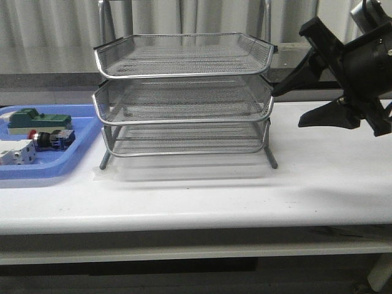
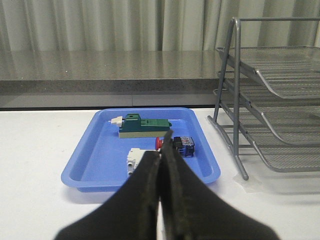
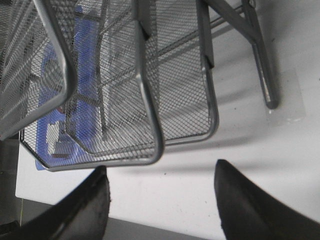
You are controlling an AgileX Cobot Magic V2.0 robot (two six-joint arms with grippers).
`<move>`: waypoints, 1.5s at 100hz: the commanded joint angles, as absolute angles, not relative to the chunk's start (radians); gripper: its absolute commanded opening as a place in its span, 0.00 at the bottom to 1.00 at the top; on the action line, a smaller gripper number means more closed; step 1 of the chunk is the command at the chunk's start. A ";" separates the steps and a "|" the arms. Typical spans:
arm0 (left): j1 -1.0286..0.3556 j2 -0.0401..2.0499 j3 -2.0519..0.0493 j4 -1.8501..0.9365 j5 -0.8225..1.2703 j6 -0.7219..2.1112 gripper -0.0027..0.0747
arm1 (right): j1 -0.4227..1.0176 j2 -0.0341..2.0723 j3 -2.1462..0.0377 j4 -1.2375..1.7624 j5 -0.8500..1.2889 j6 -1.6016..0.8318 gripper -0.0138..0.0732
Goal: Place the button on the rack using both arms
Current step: 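Reach the right gripper to the middle mesh tray's front rim and grasp it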
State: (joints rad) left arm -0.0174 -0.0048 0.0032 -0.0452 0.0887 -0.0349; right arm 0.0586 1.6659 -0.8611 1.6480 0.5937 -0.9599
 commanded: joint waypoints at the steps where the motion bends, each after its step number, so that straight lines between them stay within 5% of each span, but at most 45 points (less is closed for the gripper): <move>1: -0.016 -0.034 0.037 -0.053 0.006 -0.034 0.01 | 0.069 1.663 -0.922 1.692 0.652 -0.980 0.70; 49: -0.016 -0.034 0.037 -0.053 0.006 -0.034 0.01 | 0.131 1.797 -1.059 1.705 0.655 -0.980 0.69; 97: -0.016 -0.034 0.037 -0.053 0.006 -0.034 0.01 | 0.134 1.814 -1.064 1.708 0.655 -0.980 0.22; 150: -0.016 -0.034 0.037 -0.053 0.006 -0.034 0.01 | 0.135 1.765 -0.920 1.628 0.699 -1.000 0.18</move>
State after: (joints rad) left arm -0.0174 -0.0048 0.0032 -0.0452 0.0905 -0.0349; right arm 0.1316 1.8273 -0.9480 1.6818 0.6369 -0.9752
